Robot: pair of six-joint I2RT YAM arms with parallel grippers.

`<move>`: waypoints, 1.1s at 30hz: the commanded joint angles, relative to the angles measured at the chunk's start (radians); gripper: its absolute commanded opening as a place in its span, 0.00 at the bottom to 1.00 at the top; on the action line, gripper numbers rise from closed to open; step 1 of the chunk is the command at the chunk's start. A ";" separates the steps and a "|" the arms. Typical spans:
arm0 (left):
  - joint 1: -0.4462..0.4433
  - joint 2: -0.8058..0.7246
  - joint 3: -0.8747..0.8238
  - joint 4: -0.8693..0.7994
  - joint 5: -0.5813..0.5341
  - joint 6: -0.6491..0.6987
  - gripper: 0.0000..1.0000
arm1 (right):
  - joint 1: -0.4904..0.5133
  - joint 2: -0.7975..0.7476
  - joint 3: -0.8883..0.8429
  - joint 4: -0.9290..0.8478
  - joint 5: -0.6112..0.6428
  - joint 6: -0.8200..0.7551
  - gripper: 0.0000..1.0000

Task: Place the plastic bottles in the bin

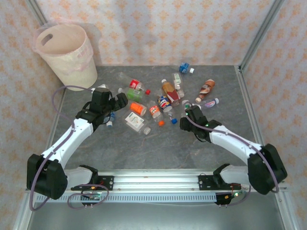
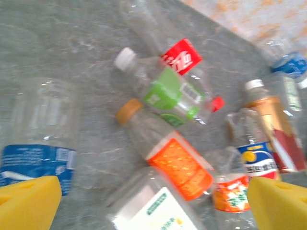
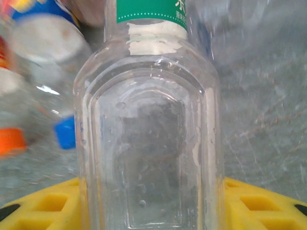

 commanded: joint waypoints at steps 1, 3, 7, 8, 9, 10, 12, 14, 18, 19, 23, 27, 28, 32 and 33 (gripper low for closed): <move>-0.017 -0.015 0.036 0.119 0.145 -0.052 1.00 | 0.009 -0.094 -0.019 0.151 -0.119 -0.051 0.51; -0.037 0.008 0.064 0.164 0.227 -0.063 1.00 | 0.010 -0.116 -0.033 0.278 -0.262 -0.061 0.50; -0.097 0.067 0.149 0.170 0.296 -0.063 1.00 | 0.009 -0.079 -0.042 0.492 -0.463 -0.027 0.48; -0.113 0.084 0.176 0.161 0.297 -0.061 1.00 | 0.011 -0.058 -0.037 0.526 -0.509 -0.016 0.47; -0.130 0.101 0.203 0.147 0.298 -0.055 1.00 | 0.011 -0.036 -0.032 0.559 -0.545 -0.007 0.47; -0.143 0.120 0.227 0.133 0.297 -0.047 1.00 | 0.013 -0.016 -0.027 0.580 -0.573 0.002 0.47; -0.170 0.161 0.286 0.085 0.288 -0.020 1.00 | 0.021 0.025 -0.012 0.615 -0.620 0.017 0.47; -0.198 0.205 0.348 0.010 0.255 0.011 0.99 | 0.036 0.048 0.001 0.635 -0.643 0.019 0.47; -0.241 0.275 0.444 -0.106 0.183 0.037 0.96 | 0.058 0.065 0.016 0.667 -0.641 0.011 0.47; -0.247 0.284 0.452 -0.116 0.178 0.038 0.95 | 0.060 0.067 0.015 0.679 -0.635 0.010 0.47; -0.255 0.323 0.490 -0.164 0.139 0.007 0.92 | 0.061 0.080 0.016 0.729 -0.637 0.007 0.47; -0.262 0.352 0.509 -0.130 0.195 -0.007 0.81 | 0.061 0.107 0.042 0.747 -0.648 -0.006 0.47; -0.264 0.360 0.515 -0.125 0.200 -0.009 0.78 | 0.062 0.113 0.045 0.755 -0.651 -0.006 0.47; -0.269 0.383 0.532 -0.114 0.204 -0.019 0.63 | 0.063 0.136 0.065 0.760 -0.665 -0.024 0.47; -0.268 0.389 0.537 -0.123 0.197 -0.020 0.60 | 0.063 0.137 0.068 0.763 -0.667 -0.027 0.47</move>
